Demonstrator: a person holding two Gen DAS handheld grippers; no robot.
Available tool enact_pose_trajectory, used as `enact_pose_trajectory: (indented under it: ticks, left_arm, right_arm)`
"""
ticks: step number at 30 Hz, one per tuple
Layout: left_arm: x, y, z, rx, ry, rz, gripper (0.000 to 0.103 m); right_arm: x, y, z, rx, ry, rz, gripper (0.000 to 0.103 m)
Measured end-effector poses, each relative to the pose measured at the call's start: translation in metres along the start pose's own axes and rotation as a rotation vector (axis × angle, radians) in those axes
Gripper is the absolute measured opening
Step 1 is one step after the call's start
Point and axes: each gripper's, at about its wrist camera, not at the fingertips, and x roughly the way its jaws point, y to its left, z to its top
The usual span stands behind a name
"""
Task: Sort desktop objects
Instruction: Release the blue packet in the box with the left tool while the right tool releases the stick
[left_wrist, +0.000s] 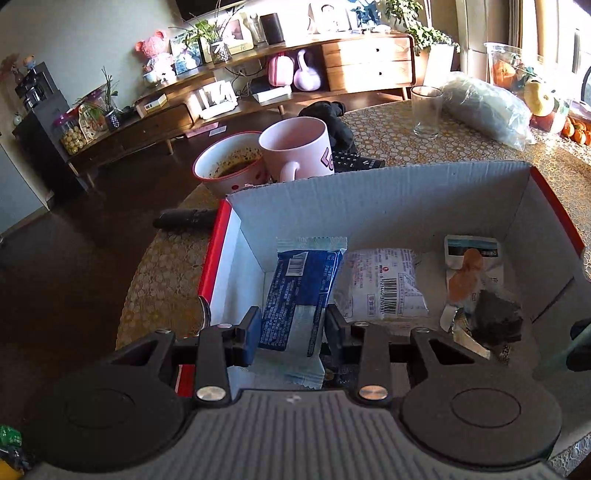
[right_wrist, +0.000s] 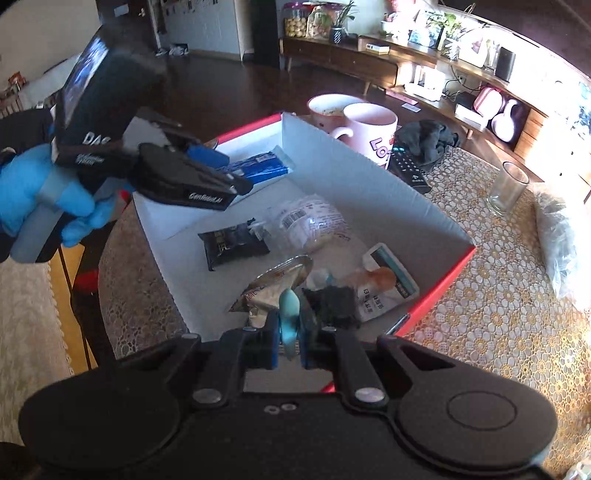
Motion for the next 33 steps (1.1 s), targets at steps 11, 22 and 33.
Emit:
enact_pose_trajectory:
  ticks: [11, 22, 33]
  left_arm:
    - [0.036, 0.001, 0.009, -0.006, 0.096, -0.004, 0.035]
    - [0.054, -0.006, 0.008, 0.042, 0.210, -0.026, 0.035]
    - [0.060, -0.008, 0.007, 0.069, 0.279, -0.033, 0.035]
  right_arm:
    - [0.025, 0.001, 0.001, -0.009, 0.042, 0.003, 0.010]
    - [0.038, 0.005, -0.002, -0.018, 0.051, 0.013, 0.010]
    - [0.037, 0.003, -0.001, -0.013, 0.028, 0.000, 0.022]
